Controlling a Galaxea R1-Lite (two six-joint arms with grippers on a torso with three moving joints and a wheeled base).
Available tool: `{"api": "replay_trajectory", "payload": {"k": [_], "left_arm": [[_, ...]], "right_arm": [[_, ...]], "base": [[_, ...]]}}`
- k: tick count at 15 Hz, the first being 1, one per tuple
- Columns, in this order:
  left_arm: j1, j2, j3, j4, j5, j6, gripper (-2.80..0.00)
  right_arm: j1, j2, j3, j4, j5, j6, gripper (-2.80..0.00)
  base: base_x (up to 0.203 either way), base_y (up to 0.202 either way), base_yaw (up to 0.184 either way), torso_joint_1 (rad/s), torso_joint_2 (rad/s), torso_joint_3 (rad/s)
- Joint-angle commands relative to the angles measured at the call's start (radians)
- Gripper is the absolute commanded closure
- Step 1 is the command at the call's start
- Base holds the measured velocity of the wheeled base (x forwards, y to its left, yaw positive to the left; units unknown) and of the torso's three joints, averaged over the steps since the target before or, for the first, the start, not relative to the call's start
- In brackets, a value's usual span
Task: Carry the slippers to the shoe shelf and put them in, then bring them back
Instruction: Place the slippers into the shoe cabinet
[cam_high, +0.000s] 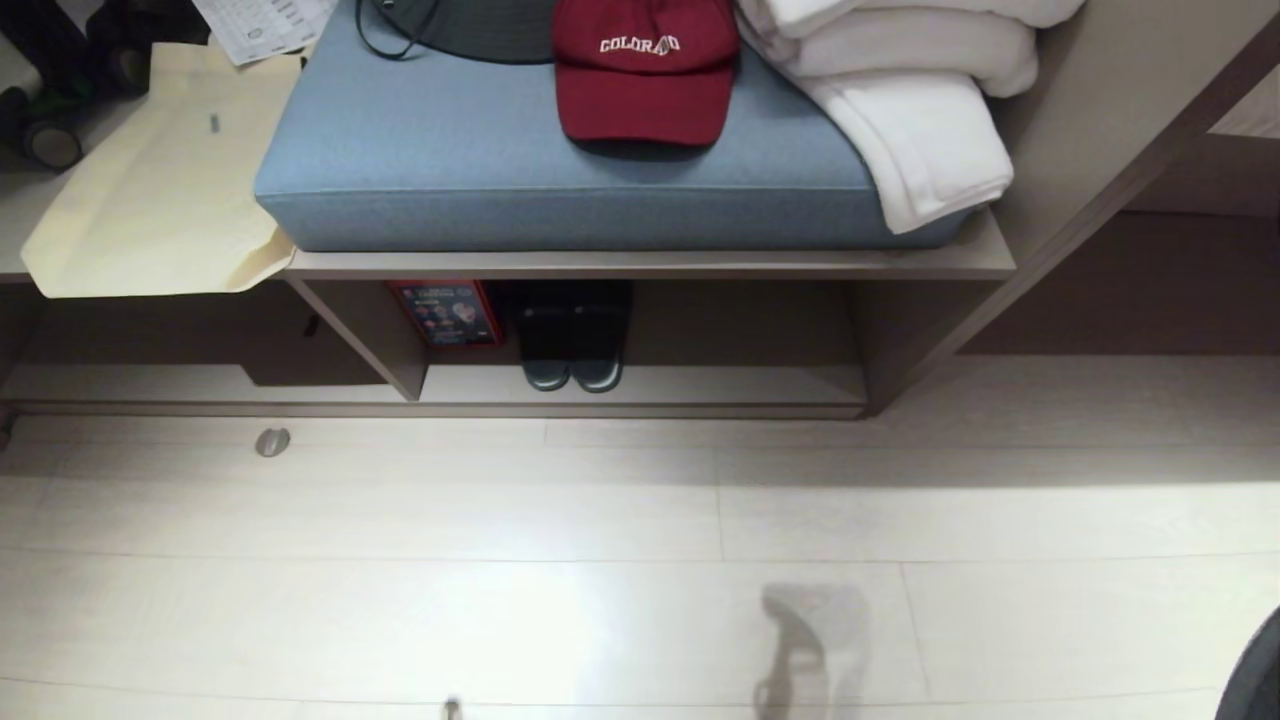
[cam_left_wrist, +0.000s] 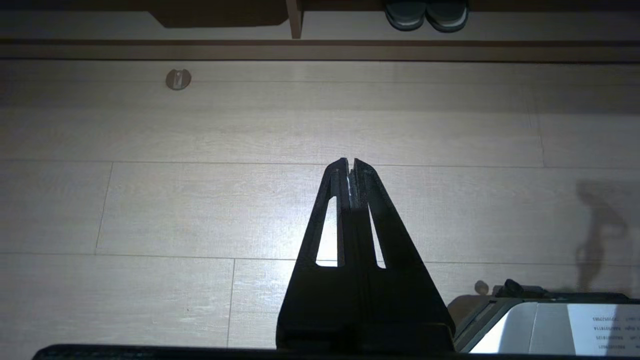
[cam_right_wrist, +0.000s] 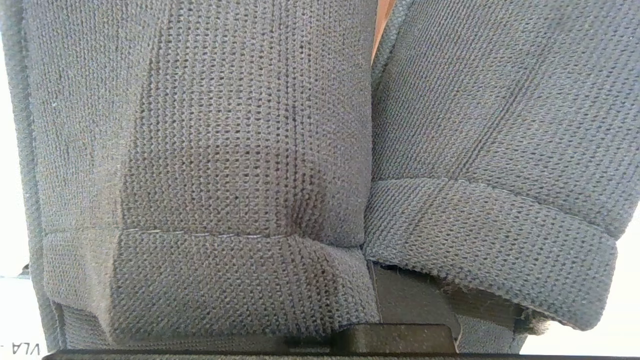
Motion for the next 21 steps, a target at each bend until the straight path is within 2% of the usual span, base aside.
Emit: {"api": "replay_trajectory", "payload": {"k": [1,21], "left_arm": [[0.0,0.001,0.002,0.0,0.001,0.0,0.0],[0.001,0.0,0.001,0.0,0.001,0.0,0.0]], "right_arm": [[0.0,0.001,0.0,0.0,0.0,-0.001,0.0],[0.0,0.001,0.0,0.0,0.0,-0.003,0.0]], "base": [[0.0,0.0,0.0,0.002,0.0,-0.203],[0.0,0.0,0.0,0.001,0.0,-0.198]]}}
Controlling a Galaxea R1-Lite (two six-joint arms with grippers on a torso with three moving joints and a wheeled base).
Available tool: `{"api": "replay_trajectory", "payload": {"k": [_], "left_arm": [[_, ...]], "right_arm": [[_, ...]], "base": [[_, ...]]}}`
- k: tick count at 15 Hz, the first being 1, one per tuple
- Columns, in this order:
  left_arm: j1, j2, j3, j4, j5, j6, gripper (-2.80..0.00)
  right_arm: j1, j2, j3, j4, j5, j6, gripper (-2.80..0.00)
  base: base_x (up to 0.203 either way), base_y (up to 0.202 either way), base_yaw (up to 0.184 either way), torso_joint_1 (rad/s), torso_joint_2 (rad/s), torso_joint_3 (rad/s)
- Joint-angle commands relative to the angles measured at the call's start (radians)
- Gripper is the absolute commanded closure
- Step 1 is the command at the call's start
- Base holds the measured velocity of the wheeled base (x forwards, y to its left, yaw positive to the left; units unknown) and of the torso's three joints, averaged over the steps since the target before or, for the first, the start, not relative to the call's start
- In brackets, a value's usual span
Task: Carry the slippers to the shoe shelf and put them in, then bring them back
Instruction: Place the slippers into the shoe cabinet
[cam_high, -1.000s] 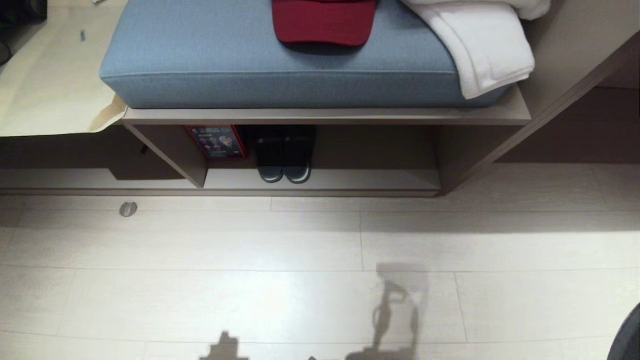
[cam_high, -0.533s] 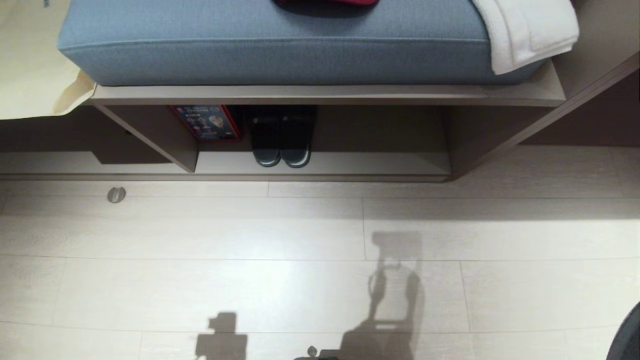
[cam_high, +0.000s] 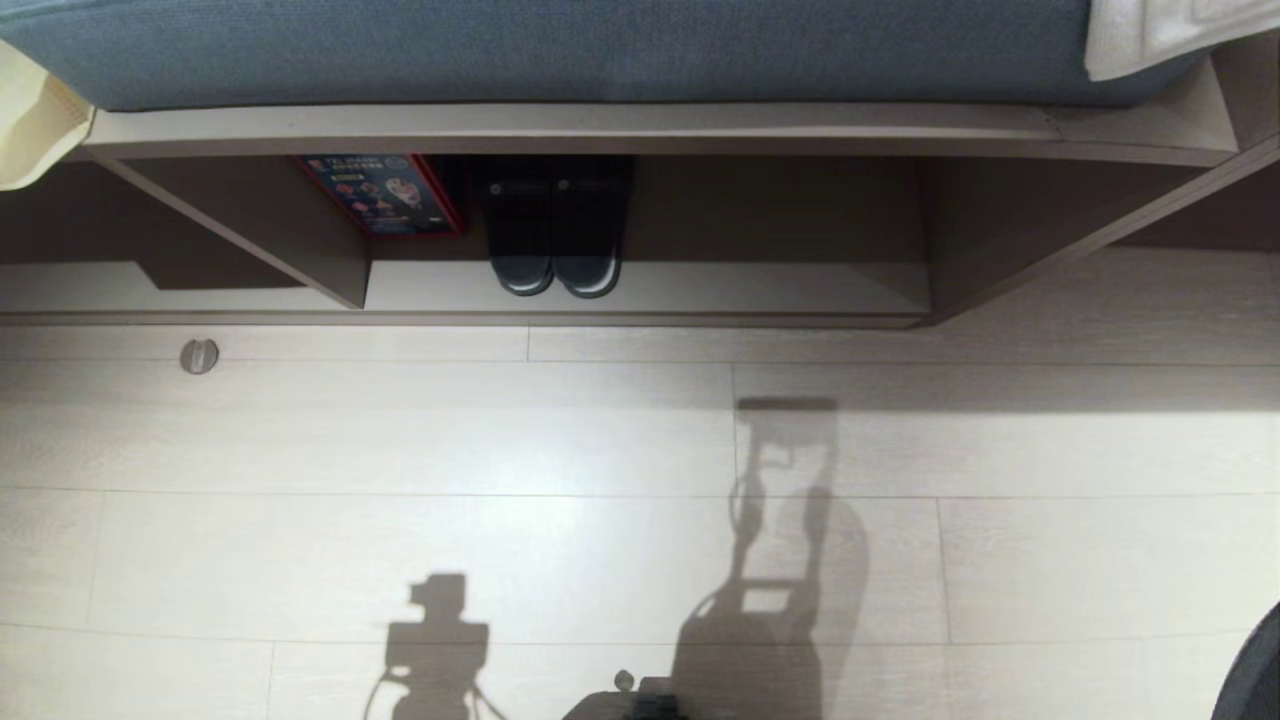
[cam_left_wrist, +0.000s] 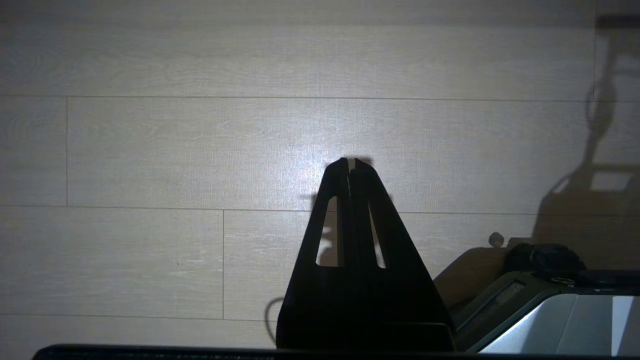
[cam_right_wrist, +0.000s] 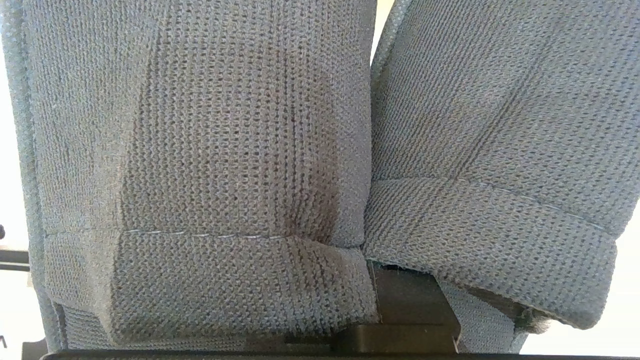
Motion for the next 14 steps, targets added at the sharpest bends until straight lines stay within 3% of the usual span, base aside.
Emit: {"api": "replay_trajectory", "payload": {"k": [1,14], "left_arm": [[0.001,-0.001,0.002,0.0,0.0,-0.001,0.0],[0.0,0.001,0.0,0.0,0.0,-0.001,0.0]], "right_arm": [[0.0,0.001,0.0,0.0,0.0,-0.002,0.0],[0.0,0.003,0.0,0.001,0.007,-0.035,0.0]], "base": [[0.0,0.0,0.0,0.007,0.0,-0.198],[0.0,0.0,0.0,0.002,0.0,-0.197]]}}
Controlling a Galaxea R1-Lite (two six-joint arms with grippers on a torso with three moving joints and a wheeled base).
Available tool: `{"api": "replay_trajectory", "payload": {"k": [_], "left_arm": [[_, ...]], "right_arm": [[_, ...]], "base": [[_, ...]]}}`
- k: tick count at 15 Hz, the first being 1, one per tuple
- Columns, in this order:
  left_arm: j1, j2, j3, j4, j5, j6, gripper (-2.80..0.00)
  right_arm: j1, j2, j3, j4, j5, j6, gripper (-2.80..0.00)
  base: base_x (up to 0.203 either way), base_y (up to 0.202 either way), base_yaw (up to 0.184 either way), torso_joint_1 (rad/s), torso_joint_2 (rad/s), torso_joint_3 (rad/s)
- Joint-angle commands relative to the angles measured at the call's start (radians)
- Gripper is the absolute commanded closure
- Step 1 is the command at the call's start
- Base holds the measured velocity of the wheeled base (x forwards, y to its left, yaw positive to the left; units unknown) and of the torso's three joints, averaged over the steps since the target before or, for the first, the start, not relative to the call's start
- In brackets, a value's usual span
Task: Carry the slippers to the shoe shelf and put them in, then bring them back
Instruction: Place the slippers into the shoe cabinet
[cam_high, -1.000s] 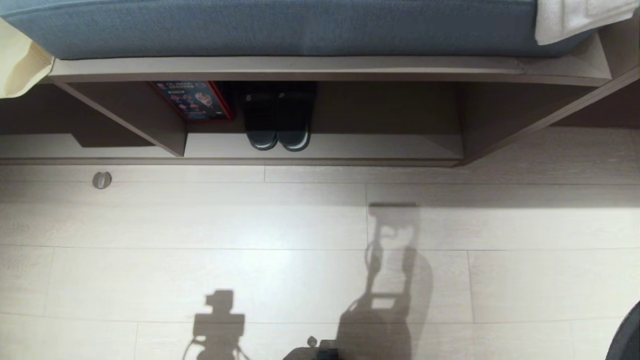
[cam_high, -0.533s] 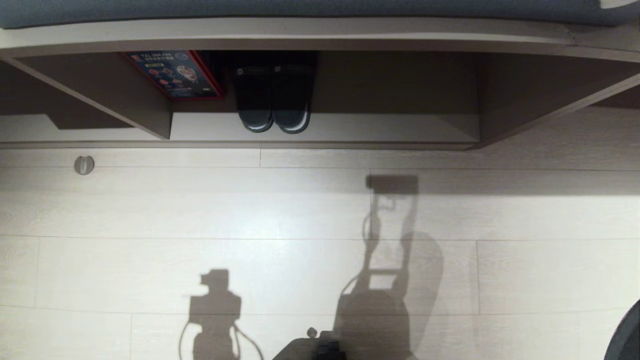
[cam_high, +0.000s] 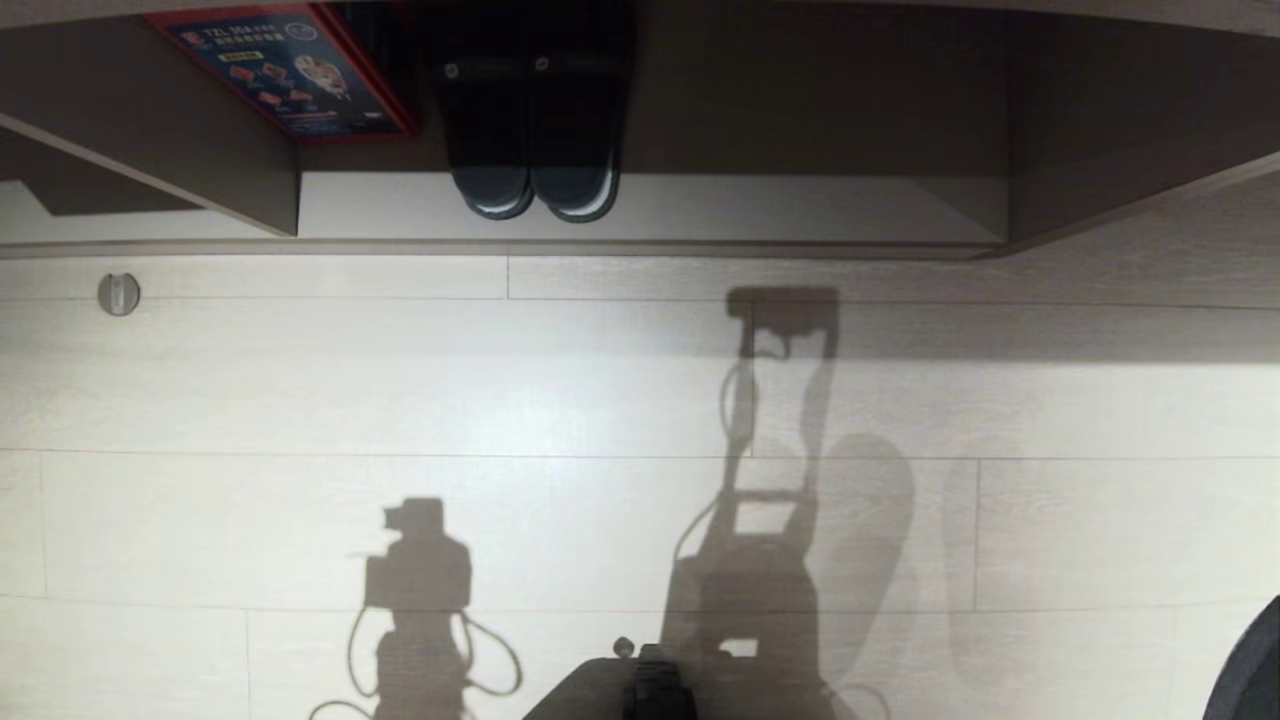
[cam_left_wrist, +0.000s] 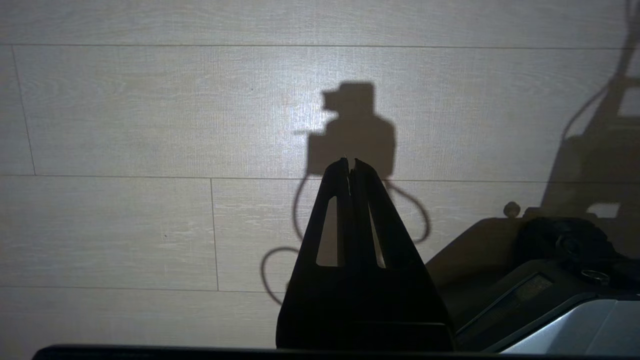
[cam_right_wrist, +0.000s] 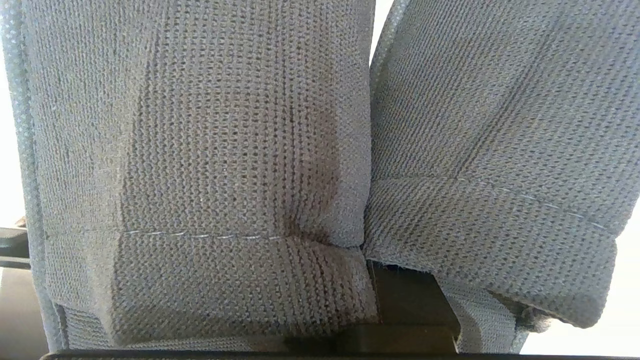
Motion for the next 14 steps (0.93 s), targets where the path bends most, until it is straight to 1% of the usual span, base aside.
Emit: {"api": "replay_trajectory", "payload": {"k": [1,6,8,9,10,12,14], "left_arm": [[0.0,0.001,0.001,0.0,0.0,0.0,0.0],[0.001,0.001,0.002,0.0,0.0,0.0,0.0],[0.0,-0.001,0.002,0.0,0.0,0.0,0.0],[0.0,-0.001,0.002,0.0,0.0,0.0,0.0],[0.0,-0.001,0.002,0.0,0.0,0.0,0.0],[0.0,-0.001,0.002,0.0,0.0,0.0,0.0],[0.0,-0.001,0.002,0.0,0.0,0.0,0.0]], "right_arm": [[0.0,0.002,0.0,0.0,0.002,-0.004,0.0],[0.0,0.002,0.0,0.0,0.007,0.001,0.0],[0.002,0.002,-0.007,-0.041,0.008,0.003,0.0],[0.001,0.005,-0.034,-0.053,0.021,0.003,0.0],[0.002,0.03,-0.07,-0.047,0.056,0.002,0.0],[0.003,0.155,-0.135,-0.048,0.105,0.001,0.0],[0.005,0.37,-0.209,-0.085,0.125,-0.002,0.0]], "base": [[0.0,0.0,0.0,0.0,0.0,-0.199],[0.0,0.0,0.0,0.0,0.01,-0.201],[0.0,0.0,0.0,-0.001,0.0,-0.195],[0.0,0.0,0.0,-0.002,0.0,-0.198],[0.0,0.0,0.0,0.002,0.0,-0.178],[0.0,0.0,0.0,0.004,0.0,-0.068],[0.0,0.0,0.0,-0.002,0.0,-0.022]]}}
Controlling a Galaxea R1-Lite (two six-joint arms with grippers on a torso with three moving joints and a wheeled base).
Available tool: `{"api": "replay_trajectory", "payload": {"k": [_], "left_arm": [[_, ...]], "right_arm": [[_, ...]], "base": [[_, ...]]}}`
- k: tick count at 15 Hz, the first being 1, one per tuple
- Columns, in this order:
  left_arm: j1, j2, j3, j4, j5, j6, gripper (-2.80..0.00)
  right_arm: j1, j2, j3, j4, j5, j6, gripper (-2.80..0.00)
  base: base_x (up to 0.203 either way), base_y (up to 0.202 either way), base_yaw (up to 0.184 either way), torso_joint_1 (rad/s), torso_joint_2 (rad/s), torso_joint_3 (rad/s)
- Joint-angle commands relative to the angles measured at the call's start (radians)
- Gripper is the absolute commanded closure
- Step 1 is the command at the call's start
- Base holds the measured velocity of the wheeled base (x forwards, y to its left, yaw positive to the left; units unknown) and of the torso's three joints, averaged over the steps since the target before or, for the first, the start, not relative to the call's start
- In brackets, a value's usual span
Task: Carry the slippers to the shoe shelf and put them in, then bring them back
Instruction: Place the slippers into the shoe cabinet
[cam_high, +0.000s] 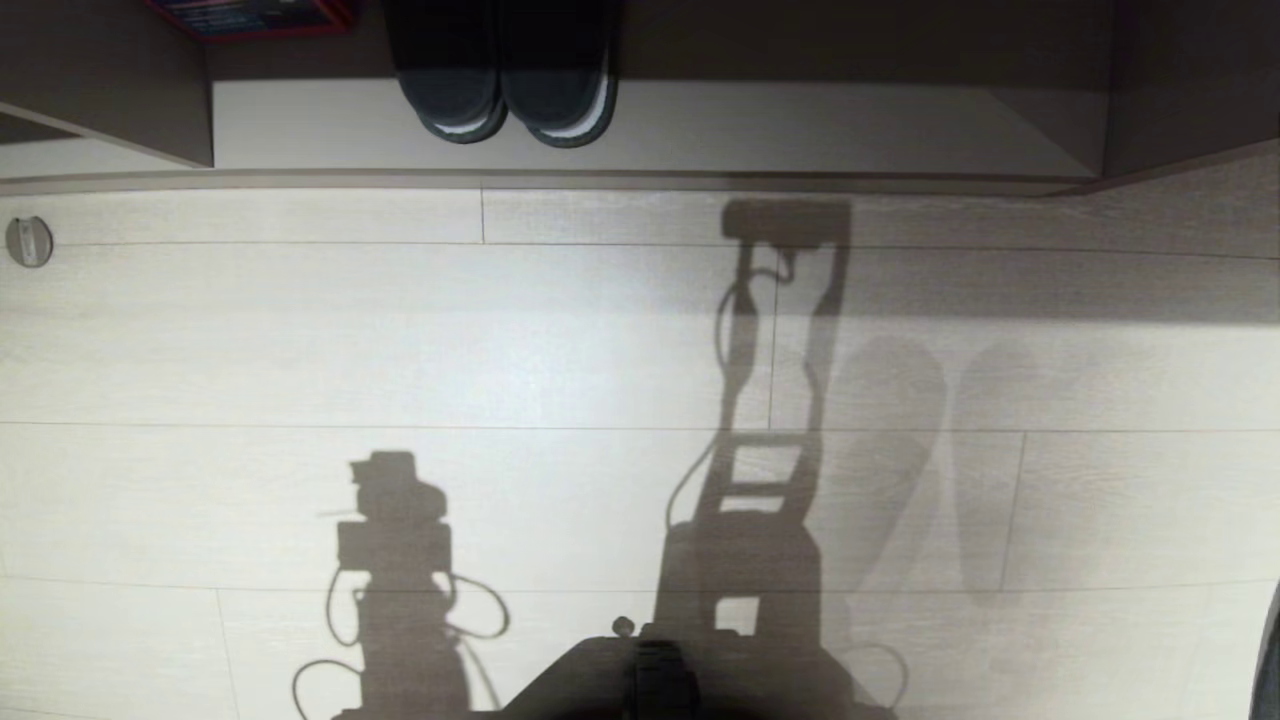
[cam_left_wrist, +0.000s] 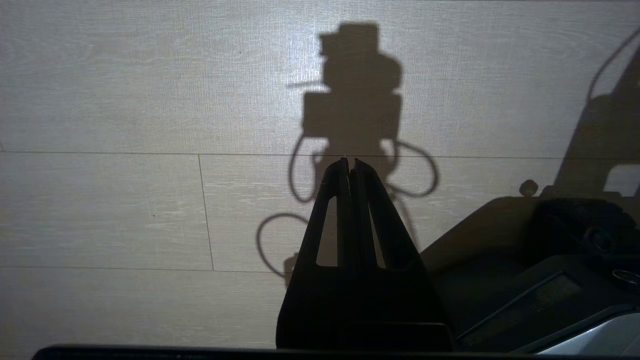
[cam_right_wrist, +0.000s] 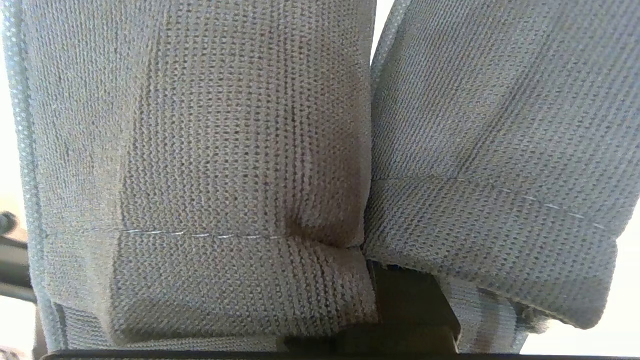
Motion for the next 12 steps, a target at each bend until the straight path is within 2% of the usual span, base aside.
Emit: {"api": "replay_trajectory", "payload": {"k": [1,4,8,12], "left_arm": [[0.002,-0.001,0.0,0.0,0.0,0.0,0.0],[0.001,-0.001,0.002,0.0,0.0,0.0,0.0],[0.0,-0.001,0.001,0.0,0.0,0.0,0.0],[0.001,-0.001,0.001,0.0,0.0,0.0,0.0]], "right_arm": [[0.002,0.267,-0.064,-0.048,0.01,-0.004,0.0],[0.004,0.635,-0.193,-0.252,0.052,-0.02,0.0],[0.033,0.995,-0.525,-0.419,0.103,-0.046,0.0],[0.119,1.184,-0.712,-0.567,0.043,-0.071,0.0]], "base": [[0.0,0.0,0.0,0.0,0.0,0.0],[0.0,0.0,0.0,0.0,0.0,0.0],[0.0,0.0,0.0,0.0,0.0,0.0],[0.0,0.0,0.0,0.0,0.0,0.0]]}}
